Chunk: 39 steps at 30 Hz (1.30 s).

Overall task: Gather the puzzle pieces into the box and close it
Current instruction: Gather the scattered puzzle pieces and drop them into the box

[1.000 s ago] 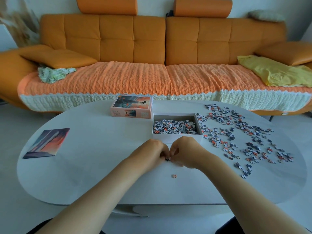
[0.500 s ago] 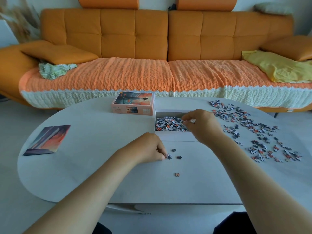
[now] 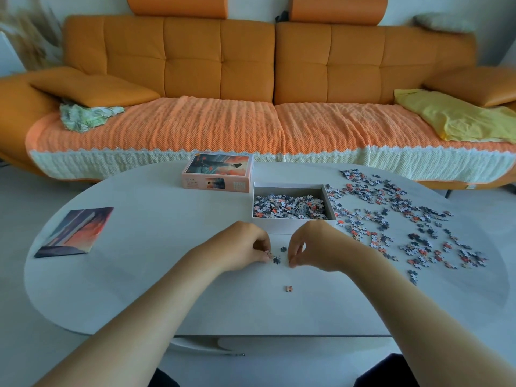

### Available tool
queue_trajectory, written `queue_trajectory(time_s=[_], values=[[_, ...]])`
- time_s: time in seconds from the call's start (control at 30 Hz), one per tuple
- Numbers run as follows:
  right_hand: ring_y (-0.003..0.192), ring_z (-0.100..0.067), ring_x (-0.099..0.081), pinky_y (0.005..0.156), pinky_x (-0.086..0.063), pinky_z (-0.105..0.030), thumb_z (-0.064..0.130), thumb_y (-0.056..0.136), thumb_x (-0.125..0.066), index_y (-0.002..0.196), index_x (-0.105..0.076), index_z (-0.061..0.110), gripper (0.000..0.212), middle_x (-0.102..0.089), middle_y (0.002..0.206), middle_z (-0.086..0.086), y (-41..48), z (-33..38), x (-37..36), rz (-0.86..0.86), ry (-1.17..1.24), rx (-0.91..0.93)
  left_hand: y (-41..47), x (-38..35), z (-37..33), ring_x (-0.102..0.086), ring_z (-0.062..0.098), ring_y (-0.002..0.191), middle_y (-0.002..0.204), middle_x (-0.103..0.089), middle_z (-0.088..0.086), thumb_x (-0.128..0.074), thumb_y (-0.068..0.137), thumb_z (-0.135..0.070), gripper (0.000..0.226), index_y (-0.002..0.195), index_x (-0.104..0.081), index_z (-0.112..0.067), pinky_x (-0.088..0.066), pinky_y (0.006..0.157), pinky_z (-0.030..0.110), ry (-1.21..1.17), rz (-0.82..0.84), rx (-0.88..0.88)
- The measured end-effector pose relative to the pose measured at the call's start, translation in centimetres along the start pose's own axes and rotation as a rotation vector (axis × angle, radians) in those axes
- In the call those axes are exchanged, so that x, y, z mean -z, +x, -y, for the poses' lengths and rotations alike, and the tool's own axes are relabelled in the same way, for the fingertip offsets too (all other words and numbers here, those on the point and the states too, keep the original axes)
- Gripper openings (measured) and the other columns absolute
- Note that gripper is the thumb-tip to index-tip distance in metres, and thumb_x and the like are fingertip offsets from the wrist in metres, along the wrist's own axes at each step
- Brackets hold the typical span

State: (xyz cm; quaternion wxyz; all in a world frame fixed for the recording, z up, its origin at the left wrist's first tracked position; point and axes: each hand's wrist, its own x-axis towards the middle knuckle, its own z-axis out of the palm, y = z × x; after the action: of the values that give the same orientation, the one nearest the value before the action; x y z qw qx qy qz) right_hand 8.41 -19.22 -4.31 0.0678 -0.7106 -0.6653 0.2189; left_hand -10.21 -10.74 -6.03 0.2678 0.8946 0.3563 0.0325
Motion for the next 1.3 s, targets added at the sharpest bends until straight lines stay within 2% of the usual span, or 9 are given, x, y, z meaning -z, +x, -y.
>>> queue_trajectory(time_s=[0.1,0.23,0.33,0.53,0.73,0.9,1.1,1.2,1.3], values=[[0.079,-0.009,-0.064,0.069,-0.055,-0.023,0.021,0.078,-0.078,0.08,-0.073,0.026,0.007,-0.069,0.082,0.011,0.1,0.0,-0.1,-0.053,0.035,0.001,0.2,-0.1,-0.3,-0.056,-0.001,0.074,0.08,-0.06,-0.016,-0.071,0.086,-0.03,0.007,0.091,-0.07,-0.026,-0.04,0.063,0.015,-0.044,-0.054,-0.021],[0.083,-0.011,-0.062,0.074,-0.05,-0.022,0.022,0.085,-0.071,0.11,-0.07,0.028,0.026,-0.069,0.093,0.008,0.7,0.2,-0.4,-0.13,0.042,0.01,0.7,0.4,-0.9,-0.058,-0.001,0.073,0.083,-0.066,-0.01,-0.068,0.09,-0.025,0.005,0.092,-0.071,-0.021,-0.043,0.064,0.017,-0.151,-0.264,-0.06],[0.083,-0.011,-0.063,0.078,-0.055,-0.027,0.023,0.086,-0.068,0.1,-0.076,0.029,0.017,-0.071,0.093,0.007,1.3,0.4,-0.7,-0.1,-0.029,0.02,1.5,1.0,-0.9,-0.053,-0.003,0.066,0.085,-0.067,-0.007,-0.067,0.09,-0.022,0.005,0.092,-0.071,-0.019,-0.036,0.058,0.009,-0.123,-0.415,-0.06],[0.066,-0.006,-0.057,0.058,-0.048,-0.017,0.016,0.082,-0.065,0.086,-0.073,0.025,0.013,-0.062,0.079,0.011,1.3,0.7,0.1,-0.086,-0.003,0.04,3.9,1.2,-0.3,-0.057,0.015,0.084,0.094,-0.069,-0.005,-0.062,0.092,-0.025,0.013,0.098,-0.073,-0.021,-0.042,0.066,0.026,0.072,-0.528,-0.04],[0.071,-0.012,-0.06,0.055,-0.048,-0.025,0.021,0.089,-0.063,0.091,-0.073,0.029,0.013,-0.069,0.086,0.01,2.5,-0.8,2.4,-0.552,0.08,-0.025,5.6,0.9,0.3,-0.048,0.026,0.094,0.097,-0.066,-0.001,-0.049,0.1,-0.025,0.026,0.107,-0.073,-0.03,-0.039,0.076,0.033,0.318,-0.464,-0.07],[0.1,-0.018,-0.059,0.076,-0.051,-0.033,0.031,0.094,-0.057,0.105,-0.074,0.031,0.02,-0.067,0.108,0.008,3.5,-2.3,1.5,-0.517,-0.089,0.046,5.4,0.5,0.1,-0.047,0.02,0.106,0.108,-0.062,-0.01,-0.046,0.097,-0.026,0.029,0.109,-0.072,-0.03,-0.029,0.09,0.035,0.334,-0.446,-0.218],[0.096,-0.019,-0.061,0.087,-0.049,-0.04,0.027,0.093,-0.046,0.095,-0.075,0.023,0.029,-0.071,0.1,0.008,3.6,-2.3,0.6,-0.385,-0.141,0.167,4.6,0.4,0.5,-0.049,0.019,0.115,0.121,-0.059,-0.005,-0.046,0.097,-0.035,0.035,0.127,-0.062,-0.025,-0.031,0.102,0.034,0.366,-0.27,-0.237],[0.098,-0.02,-0.061,0.09,-0.05,-0.037,0.016,0.09,-0.055,0.095,-0.077,0.02,0.022,-0.071,0.104,0.003,3.2,-2.2,1.0,-0.479,-0.093,0.221,3.7,0.6,0.6,-0.049,0.018,0.114,0.12,-0.058,-0.005,-0.057,0.093,-0.027,0.032,0.122,-0.065,-0.021,-0.037,0.098,0.034,0.297,-0.375,-0.294],[0.082,0.0,-0.058,0.077,-0.047,-0.021,0.015,0.085,-0.064,0.092,-0.076,0.028,0.019,-0.066,0.091,0.012,2.1,-1.4,1.9,-0.491,-0.031,0.296,2.2,0.7,0.0,-0.054,0.015,0.095,0.099,-0.061,-0.007,-0.065,0.086,-0.02,0.016,0.101,-0.069,-0.022,-0.043,0.084,0.032,0.257,-0.49,-0.362]])
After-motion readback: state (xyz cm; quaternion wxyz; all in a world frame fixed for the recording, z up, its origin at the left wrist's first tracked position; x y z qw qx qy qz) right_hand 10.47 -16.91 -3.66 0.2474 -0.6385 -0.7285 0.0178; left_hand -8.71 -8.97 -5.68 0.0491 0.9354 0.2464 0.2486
